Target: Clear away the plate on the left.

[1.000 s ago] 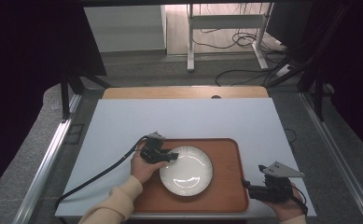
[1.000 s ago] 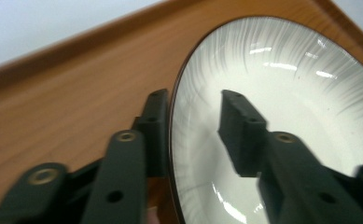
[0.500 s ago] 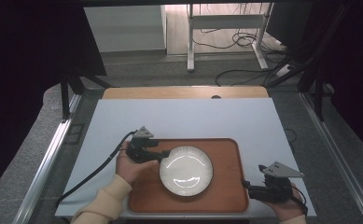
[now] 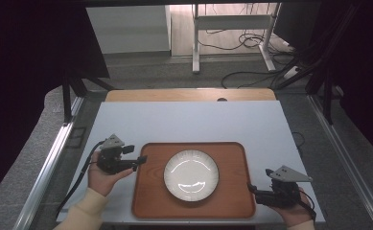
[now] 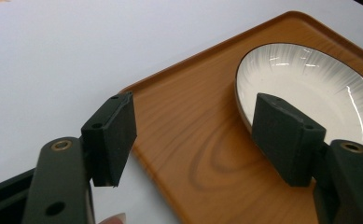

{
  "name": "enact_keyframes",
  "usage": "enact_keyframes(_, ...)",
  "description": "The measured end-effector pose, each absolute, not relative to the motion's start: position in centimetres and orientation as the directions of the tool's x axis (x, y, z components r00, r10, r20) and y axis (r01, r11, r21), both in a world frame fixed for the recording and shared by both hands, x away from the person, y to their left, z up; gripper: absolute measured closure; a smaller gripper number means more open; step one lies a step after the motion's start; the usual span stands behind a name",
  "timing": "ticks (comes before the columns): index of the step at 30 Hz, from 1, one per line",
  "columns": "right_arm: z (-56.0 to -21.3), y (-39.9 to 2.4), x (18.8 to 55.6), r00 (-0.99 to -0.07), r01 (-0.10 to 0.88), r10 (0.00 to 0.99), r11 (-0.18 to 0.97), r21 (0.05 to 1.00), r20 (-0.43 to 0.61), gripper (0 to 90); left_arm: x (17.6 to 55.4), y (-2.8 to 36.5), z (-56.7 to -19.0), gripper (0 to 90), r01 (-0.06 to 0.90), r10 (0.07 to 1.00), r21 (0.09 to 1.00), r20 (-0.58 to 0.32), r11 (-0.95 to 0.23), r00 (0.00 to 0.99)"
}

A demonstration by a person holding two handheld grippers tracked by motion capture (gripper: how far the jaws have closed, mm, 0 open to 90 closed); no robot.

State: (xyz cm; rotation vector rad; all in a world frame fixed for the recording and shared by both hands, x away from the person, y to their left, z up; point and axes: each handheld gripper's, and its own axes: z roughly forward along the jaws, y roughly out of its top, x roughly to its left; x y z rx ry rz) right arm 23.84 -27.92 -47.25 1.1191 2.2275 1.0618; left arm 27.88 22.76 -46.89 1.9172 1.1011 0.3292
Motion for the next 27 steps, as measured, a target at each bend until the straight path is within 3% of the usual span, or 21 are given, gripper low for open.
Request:
enact_keyframes(14, -47.4, -27.9, 24.0, -0.583, 0.489, 0.811, 0.384, 0.783, -0.034, 18.7, 23.4, 27.4, -48.6, 30.7, 0.602, 0.837, 0.769, -0.172, -0.215, 0.519)
enact_keyframes(19, -47.4, -27.9, 23.9, -0.582, 0.489, 0.812, 0.386, 0.783, -0.037, 18.7, 23.4, 28.1, -48.8, 30.5, 0.618, 0.841, 0.766, -0.208, -0.177, 0.499)
enact_keyframes(27, -47.5, -27.8, 24.1, -0.582, 0.493, 0.813, 0.385, 0.78, -0.033, 18.7, 23.5, 27.8, -49.1, 29.8, 0.617, 0.839, 0.761, -0.19, -0.202, 0.509)
